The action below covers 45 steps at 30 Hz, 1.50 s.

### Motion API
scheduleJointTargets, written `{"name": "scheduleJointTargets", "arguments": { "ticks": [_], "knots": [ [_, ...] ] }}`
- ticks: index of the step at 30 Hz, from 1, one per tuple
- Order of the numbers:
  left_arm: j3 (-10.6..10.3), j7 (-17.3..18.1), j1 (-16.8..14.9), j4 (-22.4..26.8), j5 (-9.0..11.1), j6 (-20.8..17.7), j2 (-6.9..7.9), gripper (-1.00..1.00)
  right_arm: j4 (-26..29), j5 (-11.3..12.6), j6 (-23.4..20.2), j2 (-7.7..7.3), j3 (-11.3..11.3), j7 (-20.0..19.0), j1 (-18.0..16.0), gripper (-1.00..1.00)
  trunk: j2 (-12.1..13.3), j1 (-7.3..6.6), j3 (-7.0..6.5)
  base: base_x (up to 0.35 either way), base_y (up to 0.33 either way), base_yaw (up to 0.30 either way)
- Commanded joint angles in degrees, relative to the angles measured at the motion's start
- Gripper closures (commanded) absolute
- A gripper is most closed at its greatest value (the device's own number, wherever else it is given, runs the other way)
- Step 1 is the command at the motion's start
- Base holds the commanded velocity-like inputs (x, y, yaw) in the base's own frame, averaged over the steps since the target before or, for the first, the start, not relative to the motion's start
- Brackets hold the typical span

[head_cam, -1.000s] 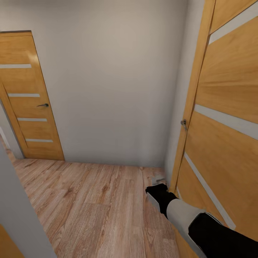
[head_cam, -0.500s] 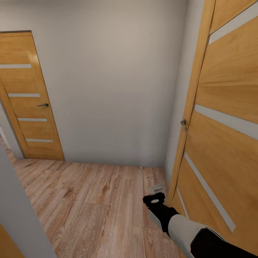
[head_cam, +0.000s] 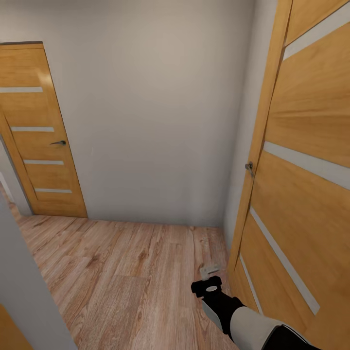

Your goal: Move the two storage containers from the living room to the garage. In the garage, place one container on the floor and stack the other container on top of it (either order is fine).

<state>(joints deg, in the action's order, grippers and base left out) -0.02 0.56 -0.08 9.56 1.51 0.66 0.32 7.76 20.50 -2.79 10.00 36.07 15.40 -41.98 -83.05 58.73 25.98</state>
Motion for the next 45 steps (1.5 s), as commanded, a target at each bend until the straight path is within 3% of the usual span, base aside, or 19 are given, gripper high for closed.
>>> {"name": "scheduleJointTargets", "arguments": {
  "ticks": [1,23,45],
  "knots": [
    [-0.03,0.06,-0.01,0.03,0.18,0.06,0.02,-1.0,0.07,0.4,-0.32,0.0,0.49,0.25,-0.03,-1.0,-0.03,0.0,0.06,0.0,0.0,0.0],
    [0.01,0.01,-0.01,0.06,0.26,0.04,-0.03,-1.0,-2.15,0.31,-0.32,0.0,0.49,-4.54,-0.03,-1.0,-0.03,0.0,0.06,0.014,0.0,0.0],
    [-0.03,-0.04,-0.01,0.11,0.25,0.04,-0.04,-1.0,-2.66,0.41,-0.29,0.0,0.49,-5.7,-0.03,-1.0,-0.03,0.0,0.06,0.058,0.0,0.0]
  ]
}}
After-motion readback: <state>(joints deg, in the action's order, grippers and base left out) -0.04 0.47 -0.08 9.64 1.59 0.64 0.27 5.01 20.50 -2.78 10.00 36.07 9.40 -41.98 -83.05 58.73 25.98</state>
